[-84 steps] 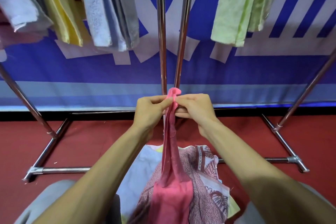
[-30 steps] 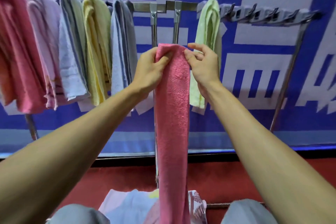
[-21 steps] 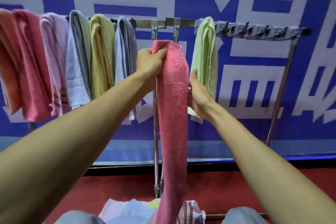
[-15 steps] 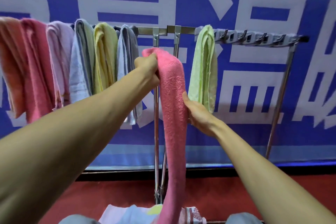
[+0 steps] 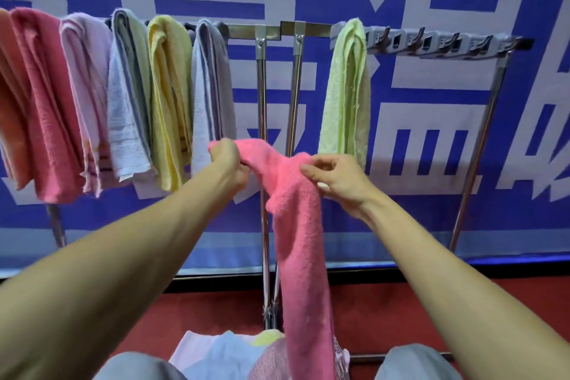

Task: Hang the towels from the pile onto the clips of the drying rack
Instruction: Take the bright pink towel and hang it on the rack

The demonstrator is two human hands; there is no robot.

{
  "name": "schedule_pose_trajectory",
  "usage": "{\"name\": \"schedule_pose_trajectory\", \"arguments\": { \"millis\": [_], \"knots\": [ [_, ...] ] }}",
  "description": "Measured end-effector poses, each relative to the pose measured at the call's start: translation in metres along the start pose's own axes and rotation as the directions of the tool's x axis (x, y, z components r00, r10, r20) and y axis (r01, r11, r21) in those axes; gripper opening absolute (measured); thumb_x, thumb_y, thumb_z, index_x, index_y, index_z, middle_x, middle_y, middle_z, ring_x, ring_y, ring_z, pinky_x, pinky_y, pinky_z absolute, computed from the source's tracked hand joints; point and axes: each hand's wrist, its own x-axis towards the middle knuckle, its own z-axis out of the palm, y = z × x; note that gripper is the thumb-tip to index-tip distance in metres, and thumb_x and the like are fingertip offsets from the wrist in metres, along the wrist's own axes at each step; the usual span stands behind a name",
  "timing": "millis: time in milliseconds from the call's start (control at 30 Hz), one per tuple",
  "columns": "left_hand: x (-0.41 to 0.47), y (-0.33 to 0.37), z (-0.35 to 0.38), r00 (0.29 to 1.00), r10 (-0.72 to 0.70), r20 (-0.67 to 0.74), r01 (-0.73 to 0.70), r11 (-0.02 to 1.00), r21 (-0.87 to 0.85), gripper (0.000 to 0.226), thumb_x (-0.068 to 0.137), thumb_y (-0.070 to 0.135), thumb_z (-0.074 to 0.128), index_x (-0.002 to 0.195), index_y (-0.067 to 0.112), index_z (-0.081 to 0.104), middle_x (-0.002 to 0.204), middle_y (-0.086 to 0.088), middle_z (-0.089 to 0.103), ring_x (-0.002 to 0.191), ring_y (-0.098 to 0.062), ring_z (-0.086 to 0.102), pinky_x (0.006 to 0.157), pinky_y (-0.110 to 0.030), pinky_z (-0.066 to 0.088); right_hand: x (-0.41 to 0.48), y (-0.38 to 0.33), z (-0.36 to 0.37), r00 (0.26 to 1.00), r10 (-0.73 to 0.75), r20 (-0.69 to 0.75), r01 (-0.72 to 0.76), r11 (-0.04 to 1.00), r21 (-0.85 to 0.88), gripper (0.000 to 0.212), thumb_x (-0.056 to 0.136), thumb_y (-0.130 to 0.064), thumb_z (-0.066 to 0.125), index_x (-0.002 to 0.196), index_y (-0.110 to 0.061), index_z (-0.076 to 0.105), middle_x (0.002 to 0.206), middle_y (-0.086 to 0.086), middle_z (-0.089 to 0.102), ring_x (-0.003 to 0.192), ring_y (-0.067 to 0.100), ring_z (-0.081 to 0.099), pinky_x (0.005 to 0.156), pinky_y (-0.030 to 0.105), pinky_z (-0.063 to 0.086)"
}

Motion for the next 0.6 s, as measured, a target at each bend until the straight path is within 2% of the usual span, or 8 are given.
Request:
{"name": "schedule_pose_trajectory", "arguments": {
  "millis": [33, 100, 200, 267, 367, 433, 500, 600],
  "knots": [
    [0.001, -0.016, -0.008, 0.994, -0.051, 0.101, 0.039, 0.993, 0.110, 0.031, 0.094, 0.015, 0.026, 0.116, 0.011, 0.047, 0.101, -0.011, 0.053, 0.067, -0.020, 0.055, 0.050, -0.025, 0.051, 0.003, -0.009, 0.000, 0.999, -0.009, -0.034, 0.010, 0.999, 0.042, 0.013, 0.086, -0.011, 0.066, 0.096, -0.003, 0.070, 0.084, 0.005, 0.066, 0.076, 0.014, 0.059, 0.066, 0.029, 0.050],
    [0.003, -0.043, -0.021, 0.941, -0.182, 0.286, 0.046, 0.905, 0.423, 0.030, 0.092, 0.033, 0.039, 0.111, 0.013, 0.050, 0.090, -0.011, 0.050, 0.068, -0.021, 0.050, 0.061, -0.031, 0.044, 0.011, -0.024, 0.000, 0.994, -0.019, -0.104, 0.028, 0.996, 0.088, 0.015, 0.086, -0.012, 0.068, 0.097, -0.003, 0.070, 0.083, 0.001, 0.068, 0.073, 0.011, 0.062, 0.063, 0.026, 0.053],
    [-0.013, -0.066, -0.029, 0.899, -0.257, 0.354, -0.055, 0.736, 0.675, 0.046, 0.091, 0.058, 0.045, 0.078, 0.015, 0.056, 0.067, -0.004, 0.052, 0.062, -0.019, 0.049, 0.063, -0.027, 0.043, 0.021, -0.036, -0.003, 0.973, -0.010, -0.231, 0.038, 0.993, 0.115, 0.024, 0.084, -0.012, 0.071, 0.103, 0.001, 0.069, 0.082, 0.002, 0.067, 0.068, 0.008, 0.060, 0.058, 0.023, 0.049],
    [-0.024, -0.070, -0.029, 0.923, -0.102, 0.370, -0.168, 0.759, 0.629, 0.058, 0.096, 0.060, 0.029, 0.072, 0.014, 0.054, 0.066, -0.006, 0.053, 0.063, -0.022, 0.050, 0.063, -0.029, 0.045, 0.025, -0.039, -0.009, 0.951, 0.035, -0.307, 0.018, 0.986, 0.168, 0.023, 0.082, -0.010, 0.073, 0.100, 0.004, 0.068, 0.079, 0.003, 0.065, 0.065, 0.009, 0.058, 0.052, 0.020, 0.046],
    [-0.038, -0.068, -0.027, 0.867, 0.063, 0.494, -0.338, 0.802, 0.492, 0.066, 0.096, 0.061, 0.021, 0.075, 0.016, 0.064, 0.078, -0.008, 0.057, 0.074, -0.020, 0.050, 0.072, -0.031, 0.043, 0.025, -0.041, -0.016, 0.931, 0.134, -0.339, -0.036, 0.959, 0.281, 0.013, 0.081, -0.006, 0.073, 0.086, 0.004, 0.066, 0.076, 0.007, 0.064, 0.065, 0.014, 0.058, 0.058, 0.028, 0.051],
    [-0.046, -0.068, -0.027, 0.781, 0.079, 0.619, -0.456, 0.750, 0.480, 0.053, 0.094, 0.059, 0.035, 0.083, 0.017, 0.065, 0.075, 0.003, 0.062, 0.070, -0.013, 0.055, 0.069, -0.024, 0.044, 0.025, -0.042, -0.022, 0.908, 0.179, -0.378, -0.046, 0.940, 0.337, 0.007, 0.081, -0.003, 0.072, 0.084, 0.000, 0.066, 0.076, 0.006, 0.065, 0.064, 0.012, 0.061, 0.059, 0.028, 0.056],
    [-0.051, -0.072, -0.024, 0.711, 0.083, 0.698, -0.543, 0.696, 0.471, 0.026, 0.092, 0.038, 0.057, 0.094, 0.014, 0.065, 0.087, 0.005, 0.069, 0.077, -0.011, 0.063, 0.071, -0.021, 0.051, 0.024, -0.043, -0.029, 0.880, 0.233, -0.414, -0.039, 0.904, 0.425, 0.009, 0.081, -0.001, 0.072, 0.088, 0.000, 0.067, 0.078, 0.007, 0.067, 0.066, 0.012, 0.064, 0.059, 0.027, 0.058],
    [-0.059, -0.079, -0.014, 0.691, 0.170, 0.702, -0.603, 0.670, 0.432, 0.008, 0.093, 0.019, 0.059, 0.094, 0.018, 0.067, 0.085, 0.008, 0.069, 0.073, 0.000, 0.063, 0.066, -0.016, 0.051, 0.021, -0.042, -0.044, 0.835, 0.310, -0.454, -0.030, 0.851, 0.525, 0.007, 0.080, 0.003, 0.070, 0.085, 0.000, 0.066, 0.080, 0.009, 0.067, 0.070, 0.015, 0.065, 0.061, 0.030, 0.060]
  ]
}}
